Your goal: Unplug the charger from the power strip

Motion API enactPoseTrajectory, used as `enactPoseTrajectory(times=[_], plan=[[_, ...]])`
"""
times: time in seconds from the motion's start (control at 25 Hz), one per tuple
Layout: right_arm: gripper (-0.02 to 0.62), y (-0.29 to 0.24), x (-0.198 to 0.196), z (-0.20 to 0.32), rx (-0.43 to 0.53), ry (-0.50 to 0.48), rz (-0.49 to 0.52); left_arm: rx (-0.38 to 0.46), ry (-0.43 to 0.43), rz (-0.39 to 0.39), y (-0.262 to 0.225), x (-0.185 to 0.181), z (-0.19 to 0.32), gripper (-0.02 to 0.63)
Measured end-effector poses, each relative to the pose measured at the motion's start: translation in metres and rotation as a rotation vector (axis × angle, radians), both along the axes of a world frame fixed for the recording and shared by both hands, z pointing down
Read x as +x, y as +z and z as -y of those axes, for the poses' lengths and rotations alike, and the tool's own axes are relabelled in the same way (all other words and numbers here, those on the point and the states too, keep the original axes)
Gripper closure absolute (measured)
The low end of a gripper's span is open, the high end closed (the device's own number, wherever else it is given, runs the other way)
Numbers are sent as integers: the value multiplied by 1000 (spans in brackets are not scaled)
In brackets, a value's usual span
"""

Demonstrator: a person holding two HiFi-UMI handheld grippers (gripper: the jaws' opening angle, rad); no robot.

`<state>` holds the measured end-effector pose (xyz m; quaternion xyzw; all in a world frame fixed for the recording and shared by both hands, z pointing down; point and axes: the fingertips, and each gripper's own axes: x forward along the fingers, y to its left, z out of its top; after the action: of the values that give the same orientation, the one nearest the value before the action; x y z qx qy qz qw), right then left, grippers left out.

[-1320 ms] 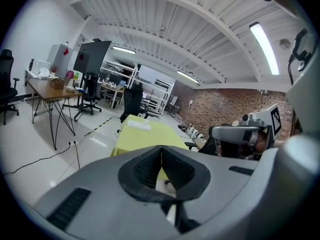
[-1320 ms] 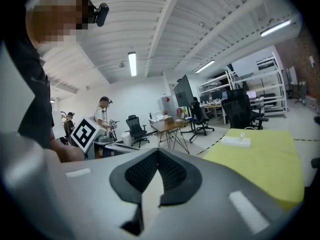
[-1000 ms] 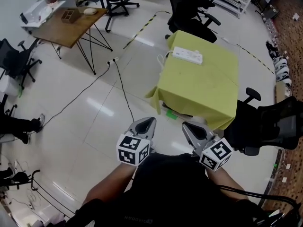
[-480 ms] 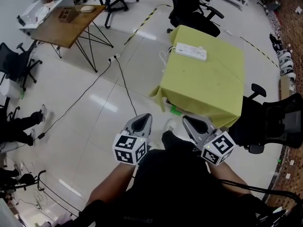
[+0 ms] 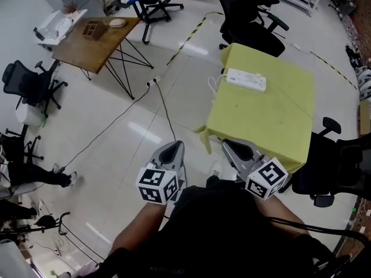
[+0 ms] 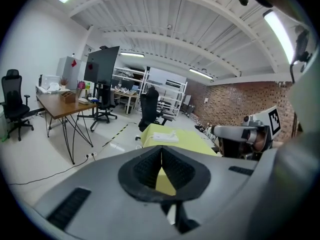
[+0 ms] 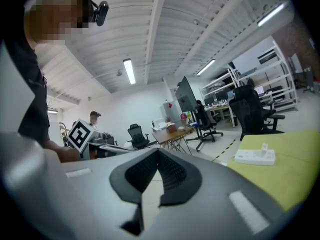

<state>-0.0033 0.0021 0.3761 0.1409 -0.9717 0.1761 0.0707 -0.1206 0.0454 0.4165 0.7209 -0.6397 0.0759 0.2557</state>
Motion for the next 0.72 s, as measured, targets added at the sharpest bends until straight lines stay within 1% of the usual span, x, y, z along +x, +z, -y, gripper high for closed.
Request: enactPoseTrajectory(times=[0.12,0.24,0.44,0.56,0.72], plan=[[592,0,-2,29,6,6,17,20,13,21,-10,0,30,598],[592,4,2,60,-16,25,30,33,25,37,-19,3,62,598],[592,23,5,95,-44,37,14,33,20,55,-14,-3,93,598],[592,35,12,112,-74,61,8,8,28,42,-3,2,106,598],[592,45,21,121,-106,93,7,-41,70,44,9,6,117,598]])
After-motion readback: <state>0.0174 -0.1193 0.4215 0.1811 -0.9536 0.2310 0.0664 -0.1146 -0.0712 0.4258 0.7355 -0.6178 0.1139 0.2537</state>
